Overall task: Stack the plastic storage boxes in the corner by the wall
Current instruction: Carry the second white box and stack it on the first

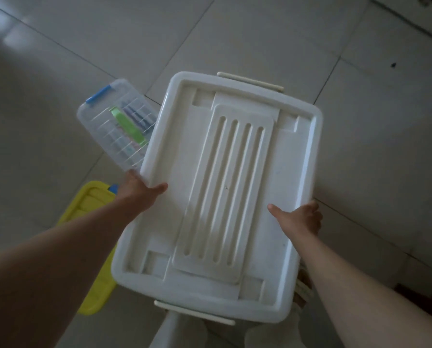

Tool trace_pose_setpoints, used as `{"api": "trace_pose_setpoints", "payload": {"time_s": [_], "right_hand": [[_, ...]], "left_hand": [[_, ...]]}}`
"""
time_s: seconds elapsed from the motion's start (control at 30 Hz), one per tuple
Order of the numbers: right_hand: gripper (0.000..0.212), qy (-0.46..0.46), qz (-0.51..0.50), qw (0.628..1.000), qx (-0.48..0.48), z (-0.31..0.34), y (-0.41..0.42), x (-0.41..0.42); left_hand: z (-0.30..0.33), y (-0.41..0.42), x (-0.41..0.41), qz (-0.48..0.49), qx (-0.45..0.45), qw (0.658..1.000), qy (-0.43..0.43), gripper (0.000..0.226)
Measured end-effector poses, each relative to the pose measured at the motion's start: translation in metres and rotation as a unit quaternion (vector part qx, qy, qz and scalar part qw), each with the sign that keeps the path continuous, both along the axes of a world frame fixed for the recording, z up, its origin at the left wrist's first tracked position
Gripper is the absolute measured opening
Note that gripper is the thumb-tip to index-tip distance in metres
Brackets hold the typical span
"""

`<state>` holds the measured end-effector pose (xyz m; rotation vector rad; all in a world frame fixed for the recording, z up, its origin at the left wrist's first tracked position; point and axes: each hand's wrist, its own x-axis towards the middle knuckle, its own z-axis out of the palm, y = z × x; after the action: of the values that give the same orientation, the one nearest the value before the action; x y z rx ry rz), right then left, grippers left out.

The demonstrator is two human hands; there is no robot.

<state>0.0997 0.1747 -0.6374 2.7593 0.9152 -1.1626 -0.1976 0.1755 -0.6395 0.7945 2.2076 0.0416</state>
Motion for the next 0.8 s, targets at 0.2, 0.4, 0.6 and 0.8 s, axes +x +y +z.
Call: {"api": "trace_pose_setpoints", "payload": {"time_s": [0.2,0.4,0.6,0.8], "right_hand": [[0.095,0.037,-0.073,0.997,0.01,-0.019,-0.011,0.01],[0.096,0.082,-0.153,0.984,0.031,-0.017,-0.008,0.017],[0.089,0.121,-0.199,0.97,0.072,-0.005,-0.011,0.026],[0.084,0.132,-0.193,0.968,0.09,0.05,-0.001,0.052]], "left_hand": [[-0.024,-0.003,-0.001,0.072,0.037,0.997,-0.016,0.072],[-0.023,-0.001,0.001,0.098,0.058,0.993,-0.014,0.068],[-0.01,-0.004,0.005,0.137,0.068,0.988,-0.023,0.072],[0.046,0.001,0.027,0.159,0.074,0.984,-0.04,0.071]]}}
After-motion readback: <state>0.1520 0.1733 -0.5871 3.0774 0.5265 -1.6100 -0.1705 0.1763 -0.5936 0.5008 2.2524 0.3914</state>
